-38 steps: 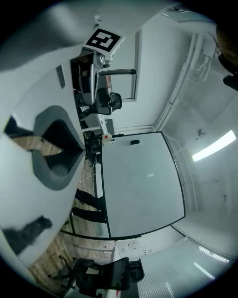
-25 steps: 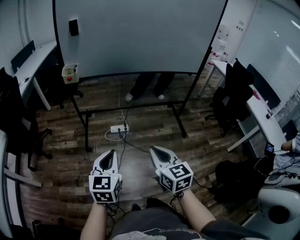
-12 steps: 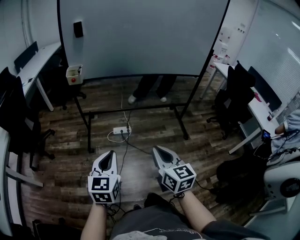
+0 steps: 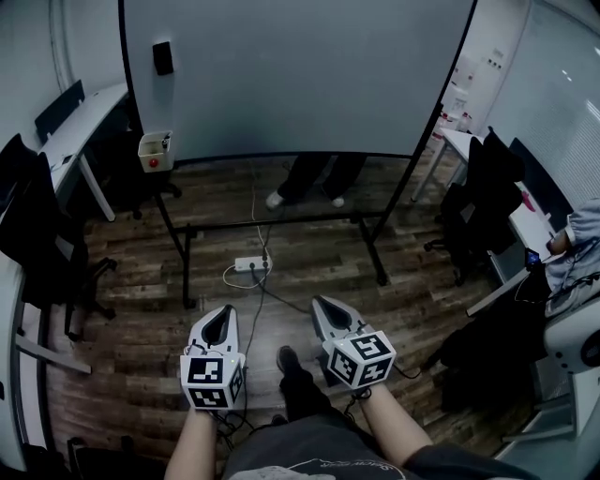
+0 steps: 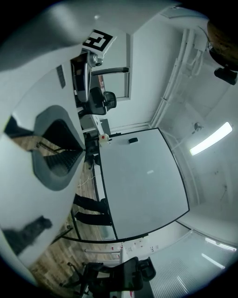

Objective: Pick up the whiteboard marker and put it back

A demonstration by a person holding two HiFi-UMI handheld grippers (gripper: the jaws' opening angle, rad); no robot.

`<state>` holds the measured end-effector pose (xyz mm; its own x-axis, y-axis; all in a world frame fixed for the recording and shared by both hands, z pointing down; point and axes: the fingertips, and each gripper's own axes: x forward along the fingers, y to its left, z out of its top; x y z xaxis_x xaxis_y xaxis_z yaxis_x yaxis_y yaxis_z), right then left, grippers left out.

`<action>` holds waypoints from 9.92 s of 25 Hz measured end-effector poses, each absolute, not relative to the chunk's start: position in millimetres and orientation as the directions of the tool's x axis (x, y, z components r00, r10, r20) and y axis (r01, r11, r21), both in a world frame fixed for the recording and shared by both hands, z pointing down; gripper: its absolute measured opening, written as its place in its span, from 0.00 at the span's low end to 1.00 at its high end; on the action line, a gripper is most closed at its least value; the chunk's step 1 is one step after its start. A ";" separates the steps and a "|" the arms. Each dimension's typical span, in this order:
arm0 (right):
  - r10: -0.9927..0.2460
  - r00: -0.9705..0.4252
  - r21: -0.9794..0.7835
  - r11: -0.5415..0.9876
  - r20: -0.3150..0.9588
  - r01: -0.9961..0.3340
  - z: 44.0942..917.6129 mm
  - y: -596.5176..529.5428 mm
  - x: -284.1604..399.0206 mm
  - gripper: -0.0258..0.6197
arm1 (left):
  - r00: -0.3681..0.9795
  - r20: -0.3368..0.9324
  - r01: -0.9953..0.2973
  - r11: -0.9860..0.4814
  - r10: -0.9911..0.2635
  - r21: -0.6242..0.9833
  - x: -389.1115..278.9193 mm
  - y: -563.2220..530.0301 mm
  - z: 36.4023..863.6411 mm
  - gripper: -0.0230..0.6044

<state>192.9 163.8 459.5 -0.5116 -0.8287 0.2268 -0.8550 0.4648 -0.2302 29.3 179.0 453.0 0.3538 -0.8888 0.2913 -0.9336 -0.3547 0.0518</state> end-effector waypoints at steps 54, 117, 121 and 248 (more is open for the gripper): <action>-0.516 -0.841 -0.258 0.800 0.162 -0.541 442.9 -156.7 66.8 0.08 | -0.017 0.274 -0.999 0.030 -0.962 0.040 -53.8 -91.3 428.0 0.06; -0.533 -0.827 -0.010 0.840 0.176 -0.543 442.0 -338.8 -240.0 0.24 | 0.079 0.263 -0.995 -0.059 -0.961 0.086 -321.8 -299.3 446.8 0.06; -0.578 -0.800 -0.010 0.809 0.162 -0.587 439.6 -345.1 -239.7 0.21 | 0.105 0.269 -0.993 -0.086 -0.957 0.082 -322.5 -300.2 449.1 0.06; -0.524 -0.851 -0.080 0.848 0.034 -0.525 363.6 -338.9 -184.0 0.16 | 0.019 0.219 -0.997 -0.003 -0.975 0.072 -295.4 -297.1 413.0 0.06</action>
<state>-184.0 -338.9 363.6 -0.8513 -0.5236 0.0340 -0.5246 0.8476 -0.0799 -295.4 -297.1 413.0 0.0188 -0.9755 0.2194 -0.9974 -0.0030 0.0724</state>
